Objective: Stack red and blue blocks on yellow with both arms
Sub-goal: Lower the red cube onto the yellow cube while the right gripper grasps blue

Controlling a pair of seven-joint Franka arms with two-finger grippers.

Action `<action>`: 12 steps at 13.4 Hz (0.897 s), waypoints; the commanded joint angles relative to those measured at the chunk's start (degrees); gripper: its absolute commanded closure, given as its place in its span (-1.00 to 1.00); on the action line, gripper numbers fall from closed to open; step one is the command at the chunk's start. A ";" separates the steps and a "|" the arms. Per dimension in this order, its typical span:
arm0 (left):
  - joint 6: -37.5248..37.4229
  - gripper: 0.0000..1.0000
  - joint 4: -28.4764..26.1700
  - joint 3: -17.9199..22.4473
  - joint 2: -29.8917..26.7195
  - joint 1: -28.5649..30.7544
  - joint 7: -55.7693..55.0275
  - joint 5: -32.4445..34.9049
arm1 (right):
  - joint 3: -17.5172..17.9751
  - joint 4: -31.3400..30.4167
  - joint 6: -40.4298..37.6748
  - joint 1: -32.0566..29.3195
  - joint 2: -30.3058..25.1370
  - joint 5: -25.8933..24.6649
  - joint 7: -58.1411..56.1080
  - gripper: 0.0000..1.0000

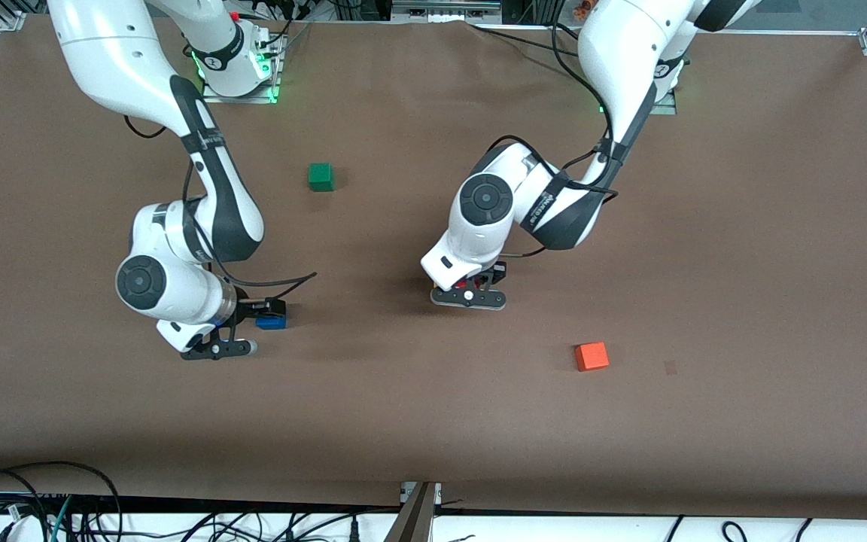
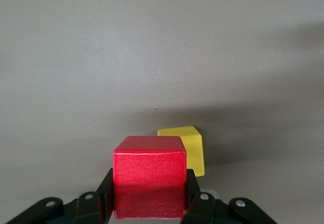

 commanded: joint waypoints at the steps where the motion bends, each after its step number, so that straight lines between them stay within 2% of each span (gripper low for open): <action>1: -0.40 0.96 2.73 1.53 2.34 -2.81 -2.99 0.70 | -0.26 -3.04 3.85 0.52 -0.05 0.91 0.81 -0.96; 3: -0.22 0.96 2.81 1.53 3.04 -3.33 -3.08 0.62 | -0.26 -4.37 5.45 0.96 0.22 0.91 0.72 -0.86; 10: 0.75 0.95 2.99 2.06 3.66 -3.95 -4.23 0.70 | -0.35 -4.11 4.84 1.23 -0.31 0.82 0.63 -0.11; 12: 0.75 0.95 3.08 2.15 3.92 -4.04 -4.23 0.70 | -0.43 -3.15 1.61 1.14 -2.67 0.82 1.07 -0.07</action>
